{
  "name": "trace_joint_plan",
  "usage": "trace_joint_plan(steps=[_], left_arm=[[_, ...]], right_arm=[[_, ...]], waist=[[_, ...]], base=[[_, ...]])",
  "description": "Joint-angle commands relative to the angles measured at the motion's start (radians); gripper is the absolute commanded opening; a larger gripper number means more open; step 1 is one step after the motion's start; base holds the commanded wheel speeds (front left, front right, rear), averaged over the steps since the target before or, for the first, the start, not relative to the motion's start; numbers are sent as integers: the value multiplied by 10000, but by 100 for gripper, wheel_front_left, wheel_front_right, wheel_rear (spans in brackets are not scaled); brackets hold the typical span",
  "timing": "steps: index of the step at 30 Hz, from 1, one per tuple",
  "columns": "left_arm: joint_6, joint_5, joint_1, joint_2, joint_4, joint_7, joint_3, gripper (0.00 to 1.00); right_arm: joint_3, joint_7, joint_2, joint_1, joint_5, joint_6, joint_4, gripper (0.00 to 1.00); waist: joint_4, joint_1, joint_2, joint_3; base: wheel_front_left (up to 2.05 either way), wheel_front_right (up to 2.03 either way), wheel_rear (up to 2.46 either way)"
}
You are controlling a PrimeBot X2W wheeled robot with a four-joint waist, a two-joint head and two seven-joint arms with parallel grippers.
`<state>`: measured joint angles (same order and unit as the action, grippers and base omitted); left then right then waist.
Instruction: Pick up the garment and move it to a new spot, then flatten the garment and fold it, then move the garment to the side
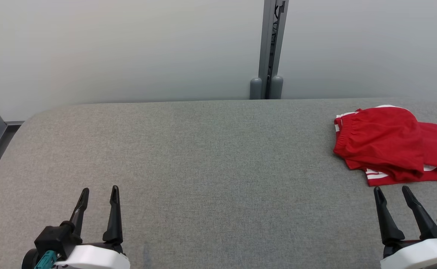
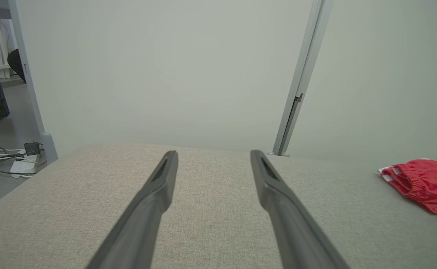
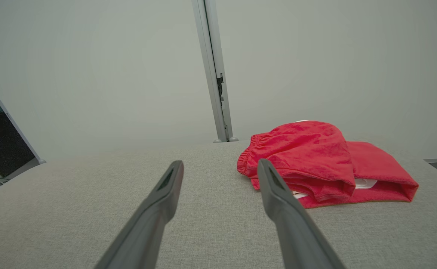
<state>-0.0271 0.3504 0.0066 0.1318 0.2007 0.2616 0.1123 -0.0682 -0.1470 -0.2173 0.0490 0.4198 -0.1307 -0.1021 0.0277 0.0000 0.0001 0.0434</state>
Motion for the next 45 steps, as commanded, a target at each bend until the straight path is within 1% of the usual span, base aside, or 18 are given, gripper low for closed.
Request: trace_joint_plan(steps=[1,8,13,14,17,20,21,26,27,45], left_arm=[[76,-83,-157,-6,12,39,-68,100],[183,-159,-149,-86,72,39,-157,100],[341,-129,-145,-151,147,40,-198,100],[323,-105,-8,-183,136,-1,-163,0],[335,26,120,-258,356,-77,-172,0],[389,563,27,-280,398,-268,-297,0],[424,914,-11,-295,399,-373,-357,0],[507,1748,-88,-329,379,-601,-482,0],[507,1748,-88,-329,379,-601,-482,0],[772,4389,-369,-442,360,-1348,-902,0]], right_arm=[[12,-70,-39,-107,-47,-4,8,100],[-37,-48,-65,-149,-54,-4,13,100],[-60,-8,-51,-152,-38,-4,30,100],[-67,2,-6,-41,-9,0,0,0],[-90,45,121,72,128,0,-190,0],[-12,150,185,3,648,0,-233,0],[40,222,224,-48,982,0,-268,0],[165,388,317,-170,1765,0,-352,0],[165,388,317,-170,1765,0,-352,0],[559,918,626,-542,4238,0,-601,0]], waist=[[-4,0,-1,-8],[-32,0,-1,-20],[-37,0,-1,-6],[-37,0,-1,-6],[-39,0,-1,-9],[-45,0,-1,-20],[-48,0,-1,-27],[-58,0,-1,-46],[-58,0,-1,-46],[-93,0,-1,-112]], base=[[0,0,0],[0,0,0],[0,0,0],[0,0,0],[0,0,0],[0,0,0],[0,0,0],[0,0,0],[0,0,0],[0,0,0]])
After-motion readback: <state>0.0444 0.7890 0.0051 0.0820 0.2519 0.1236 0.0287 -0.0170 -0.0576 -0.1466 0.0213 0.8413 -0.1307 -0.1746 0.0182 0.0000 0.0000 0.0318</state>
